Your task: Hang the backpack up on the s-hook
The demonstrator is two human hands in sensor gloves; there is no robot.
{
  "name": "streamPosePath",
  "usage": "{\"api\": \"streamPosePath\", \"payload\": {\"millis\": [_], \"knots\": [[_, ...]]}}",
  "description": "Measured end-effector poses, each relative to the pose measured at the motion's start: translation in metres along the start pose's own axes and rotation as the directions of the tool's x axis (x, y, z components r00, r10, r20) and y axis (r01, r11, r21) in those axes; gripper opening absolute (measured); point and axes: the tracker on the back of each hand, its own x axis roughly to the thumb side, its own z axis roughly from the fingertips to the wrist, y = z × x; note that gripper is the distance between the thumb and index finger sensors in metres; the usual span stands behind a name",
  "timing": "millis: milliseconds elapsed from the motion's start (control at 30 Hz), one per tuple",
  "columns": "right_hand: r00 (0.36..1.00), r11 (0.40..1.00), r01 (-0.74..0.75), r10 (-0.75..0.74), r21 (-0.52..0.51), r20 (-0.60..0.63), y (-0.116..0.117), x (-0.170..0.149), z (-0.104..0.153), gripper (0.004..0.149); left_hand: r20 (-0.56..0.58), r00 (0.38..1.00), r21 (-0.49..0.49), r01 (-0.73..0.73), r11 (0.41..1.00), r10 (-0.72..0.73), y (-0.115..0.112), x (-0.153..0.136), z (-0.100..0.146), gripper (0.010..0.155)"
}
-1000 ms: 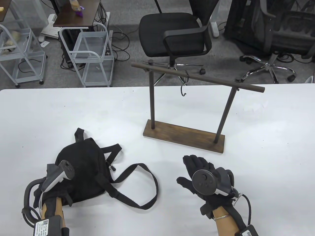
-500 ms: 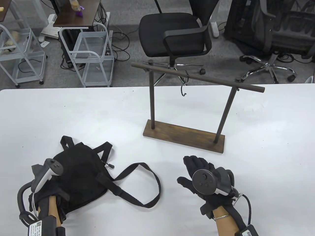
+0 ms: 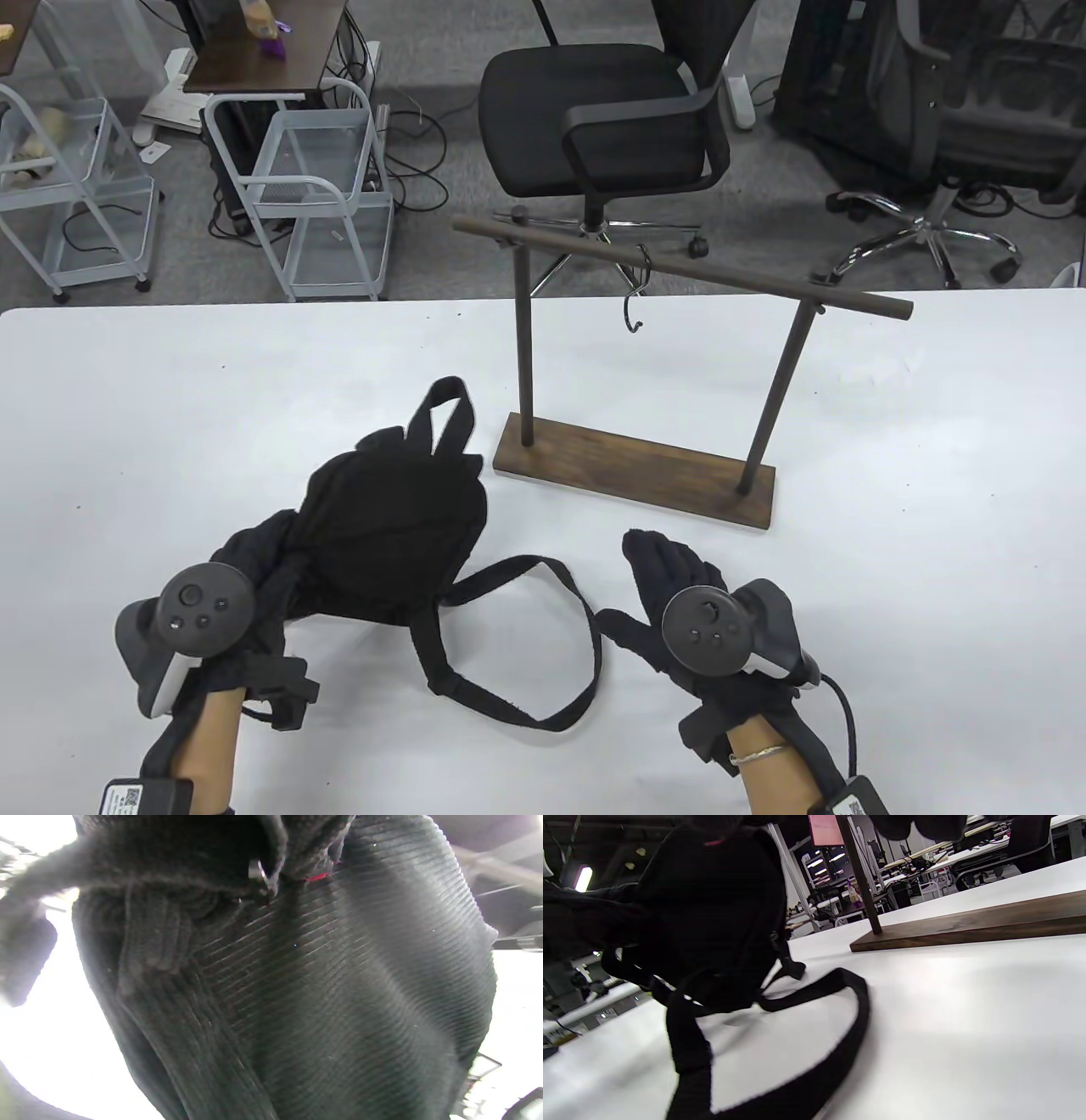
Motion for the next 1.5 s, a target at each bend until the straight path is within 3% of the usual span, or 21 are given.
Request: {"api": "streamPosePath", "payload": {"millis": [100, 267, 333, 400, 433, 567, 700, 800, 833, 1000, 1133, 1267, 1500], "knots": [[0.988, 0.987, 0.15, -0.147, -0.051, 0.052, -0.001, 0.005, 0.002, 0.092, 0.13, 0.992, -0.001, -0.006, 1.0, 0.006, -0.005, 0.028, 0.008, 0.042], [0.894, 0.891, 0.444, -0.434, -0.09, 0.111, 0.001, 0.018, 0.004, 0.092, 0.318, 0.948, -0.04, 0.036, 0.999, -0.021, -0.019, 0.069, 0.02, 0.042], [0.865, 0.853, 0.5, -0.484, -0.146, 0.133, 0.002, 0.022, 0.005, 0.083, 0.375, 0.924, -0.034, 0.091, 0.995, -0.072, -0.023, 0.08, 0.026, 0.042], [0.849, 0.808, 0.528, -0.506, -0.262, 0.148, -0.001, 0.025, 0.006, 0.062, 0.427, 0.887, 0.009, 0.19, 0.982, -0.175, -0.026, 0.085, 0.028, 0.043], [0.847, 0.796, 0.531, -0.507, -0.289, 0.159, -0.003, 0.026, 0.005, 0.051, 0.442, 0.874, 0.016, 0.219, 0.976, -0.203, -0.027, 0.085, 0.028, 0.045], [0.829, 0.77, 0.559, -0.531, -0.308, 0.176, -0.01, 0.026, -0.003, 0.043, 0.42, 0.839, -0.063, 0.406, 0.912, -0.345, -0.032, 0.074, 0.021, 0.061], [0.863, 0.792, 0.503, -0.479, -0.347, 0.158, -0.025, 0.021, -0.028, 0.04, 0.329, 0.755, -0.044, 0.612, 0.79, -0.567, -0.041, 0.037, 0.01, 0.07], [0.867, 0.783, 0.496, -0.472, -0.375, 0.161, -0.048, 0.016, -0.058, 0.038, 0.29, 0.687, -0.146, 0.72, 0.679, -0.666, -0.046, 0.005, 0.004, 0.072], [0.865, 0.781, 0.499, -0.475, -0.375, 0.16, -0.052, 0.016, -0.063, 0.038, 0.282, 0.687, -0.171, 0.723, 0.669, -0.67, -0.046, -0.001, 0.003, 0.073], [0.852, 0.757, 0.514, -0.505, -0.402, 0.139, -0.086, 0.01, -0.101, 0.038, 0.212, 0.805, -0.241, 0.593, 0.768, -0.554, -0.043, -0.015, -0.001, 0.072], [0.851, 0.752, 0.494, -0.522, -0.435, 0.064, -0.098, -0.005, -0.126, 0.039, 0.249, 0.79, -0.225, 0.611, 0.759, -0.561, -0.045, -0.009, -0.001, 0.072], [0.805, 0.695, 0.502, -0.593, -0.515, -0.016, -0.085, -0.033, -0.13, 0.04, 0.272, 0.786, -0.218, 0.613, 0.76, -0.556, -0.046, -0.004, 0.0, 0.072], [0.723, 0.663, 0.553, -0.683, -0.504, -0.106, -0.053, -0.074, -0.116, 0.048, 0.258, 0.797, -0.243, 0.601, 0.762, -0.546, -0.046, -0.007, -0.001, 0.073]]}}
